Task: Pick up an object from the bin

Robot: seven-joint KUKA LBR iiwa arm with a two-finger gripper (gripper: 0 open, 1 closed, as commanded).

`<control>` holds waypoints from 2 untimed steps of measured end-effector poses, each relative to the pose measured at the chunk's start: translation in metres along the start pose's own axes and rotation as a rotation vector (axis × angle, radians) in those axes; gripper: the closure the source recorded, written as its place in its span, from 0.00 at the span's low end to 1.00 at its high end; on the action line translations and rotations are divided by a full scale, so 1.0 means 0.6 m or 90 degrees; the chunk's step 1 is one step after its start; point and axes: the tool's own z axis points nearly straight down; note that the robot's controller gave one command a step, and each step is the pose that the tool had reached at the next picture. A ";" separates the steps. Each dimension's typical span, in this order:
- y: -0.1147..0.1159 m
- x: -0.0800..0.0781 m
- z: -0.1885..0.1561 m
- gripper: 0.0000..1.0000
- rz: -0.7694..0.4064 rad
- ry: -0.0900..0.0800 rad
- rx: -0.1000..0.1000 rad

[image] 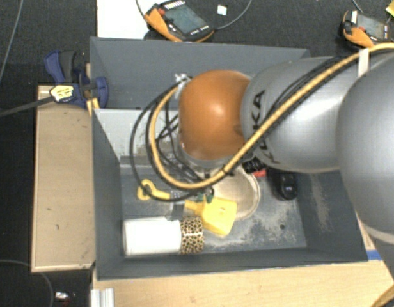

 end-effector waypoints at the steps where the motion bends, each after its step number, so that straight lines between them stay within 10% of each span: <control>1: -0.002 -0.004 -0.007 0.00 0.004 -0.005 -0.001; 2: 0.001 -0.088 0.159 0.00 0.190 -0.006 -0.003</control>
Offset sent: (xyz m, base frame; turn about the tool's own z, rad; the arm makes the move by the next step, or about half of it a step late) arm 0.0524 0.0007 -0.1018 0.3108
